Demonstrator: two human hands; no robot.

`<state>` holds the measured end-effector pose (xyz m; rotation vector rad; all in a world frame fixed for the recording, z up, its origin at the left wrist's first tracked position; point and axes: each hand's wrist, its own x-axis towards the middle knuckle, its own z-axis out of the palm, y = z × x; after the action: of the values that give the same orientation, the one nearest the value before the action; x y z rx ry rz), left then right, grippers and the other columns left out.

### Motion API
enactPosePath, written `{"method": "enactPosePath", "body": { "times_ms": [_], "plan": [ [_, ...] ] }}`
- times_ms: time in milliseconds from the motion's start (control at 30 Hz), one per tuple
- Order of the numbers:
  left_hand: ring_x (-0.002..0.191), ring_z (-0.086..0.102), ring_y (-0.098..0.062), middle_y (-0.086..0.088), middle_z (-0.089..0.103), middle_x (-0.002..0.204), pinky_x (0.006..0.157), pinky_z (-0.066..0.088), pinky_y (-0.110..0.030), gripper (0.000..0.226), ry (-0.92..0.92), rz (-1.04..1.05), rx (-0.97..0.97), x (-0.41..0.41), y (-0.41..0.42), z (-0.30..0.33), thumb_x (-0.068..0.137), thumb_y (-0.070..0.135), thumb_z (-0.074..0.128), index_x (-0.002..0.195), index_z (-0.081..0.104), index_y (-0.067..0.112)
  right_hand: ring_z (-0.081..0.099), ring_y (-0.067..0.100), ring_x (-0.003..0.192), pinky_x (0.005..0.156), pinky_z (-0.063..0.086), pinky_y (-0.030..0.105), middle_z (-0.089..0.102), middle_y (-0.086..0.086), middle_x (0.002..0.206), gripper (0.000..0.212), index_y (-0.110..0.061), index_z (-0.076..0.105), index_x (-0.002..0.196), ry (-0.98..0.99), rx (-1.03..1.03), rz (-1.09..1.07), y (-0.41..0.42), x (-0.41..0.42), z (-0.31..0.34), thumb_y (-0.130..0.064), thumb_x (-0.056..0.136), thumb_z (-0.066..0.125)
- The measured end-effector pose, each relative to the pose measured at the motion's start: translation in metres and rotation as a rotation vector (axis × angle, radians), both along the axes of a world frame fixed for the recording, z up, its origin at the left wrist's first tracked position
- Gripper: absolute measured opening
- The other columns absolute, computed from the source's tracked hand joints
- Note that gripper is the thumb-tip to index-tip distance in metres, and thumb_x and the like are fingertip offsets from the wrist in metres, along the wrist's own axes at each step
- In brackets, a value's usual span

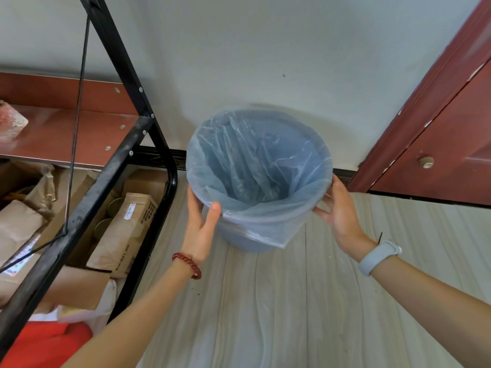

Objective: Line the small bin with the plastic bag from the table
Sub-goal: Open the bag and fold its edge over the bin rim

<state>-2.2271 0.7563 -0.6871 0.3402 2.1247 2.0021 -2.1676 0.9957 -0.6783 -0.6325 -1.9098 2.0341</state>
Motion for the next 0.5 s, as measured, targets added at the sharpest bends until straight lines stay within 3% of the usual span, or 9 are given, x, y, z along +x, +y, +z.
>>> {"method": "enactPosePath", "body": {
  "times_ms": [67,167,233,300,367,433,500],
  "plan": [
    [0.133,0.031,0.002,0.014,0.028,0.146,0.111,0.033,-0.028,0.104,0.065,0.074,-0.096,-0.005,-0.009,0.002,0.063,0.077,0.051,0.144,0.010,0.028,0.053,0.019,0.107,0.100,0.045,0.043,0.051,0.015,0.132,0.040,-0.012,0.043,0.130,-0.041,0.131,-0.130,0.006,-0.002,0.001,-0.029,0.097,0.029],
    [0.136,0.023,-0.009,0.001,0.021,0.150,0.116,0.024,-0.042,0.093,0.179,0.250,-0.252,-0.024,-0.015,0.020,0.069,0.064,0.046,0.144,0.012,0.021,0.047,0.016,0.105,0.091,0.041,0.019,0.049,0.017,0.126,0.032,-0.004,0.048,0.121,0.034,0.506,-0.259,0.014,-0.011,0.019,-0.014,0.092,0.040],
    [0.140,0.020,-0.016,-0.006,0.019,0.152,0.117,0.020,-0.039,0.086,0.284,0.255,-0.357,-0.041,-0.010,0.036,0.074,0.057,0.047,0.144,0.015,0.017,0.048,0.015,0.102,0.090,0.040,0.026,0.055,0.012,0.114,0.033,-0.004,0.054,0.114,0.146,0.777,-0.214,0.013,-0.025,0.039,-0.017,0.086,0.040],
    [0.142,0.015,-0.021,-0.010,0.017,0.153,0.116,0.014,-0.032,0.078,0.374,0.205,-0.485,-0.061,0.003,0.049,0.080,0.048,0.047,0.143,0.019,0.014,0.055,0.022,0.099,0.091,0.041,0.035,0.063,0.012,0.105,0.037,-0.007,0.060,0.107,0.230,1.013,0.012,0.007,-0.046,0.057,-0.022,0.082,0.037],
    [0.143,0.013,-0.024,-0.015,0.017,0.153,0.116,0.010,-0.031,0.068,0.442,0.163,-0.595,-0.081,0.020,0.057,0.087,0.039,0.045,0.143,0.018,0.009,0.059,0.029,0.099,0.091,0.042,0.036,0.067,0.012,0.103,0.036,-0.011,0.062,0.109,0.203,1.188,0.402,-0.004,-0.071,0.064,-0.022,0.084,0.038],
    [0.143,0.011,-0.027,-0.017,0.014,0.154,0.117,0.010,-0.034,0.060,0.440,0.131,-0.672,-0.101,0.036,0.062,0.094,0.029,0.041,0.144,0.015,0.010,0.053,0.028,0.110,0.093,0.041,0.039,0.062,0.010,0.114,0.034,-0.019,0.055,0.120,0.008,1.392,0.790,-0.020,-0.095,0.061,-0.021,0.090,0.042],
    [0.144,0.008,-0.028,-0.015,0.010,0.155,0.117,0.012,-0.041,0.057,0.393,0.103,-0.756,-0.120,0.048,0.064,0.095,0.030,0.037,0.144,0.013,0.013,0.044,0.028,0.119,0.092,0.040,0.042,0.051,0.008,0.126,0.041,-0.026,0.043,0.132,-0.175,1.631,0.998,-0.034,-0.113,0.049,-0.027,0.091,0.045]
  ]
}}
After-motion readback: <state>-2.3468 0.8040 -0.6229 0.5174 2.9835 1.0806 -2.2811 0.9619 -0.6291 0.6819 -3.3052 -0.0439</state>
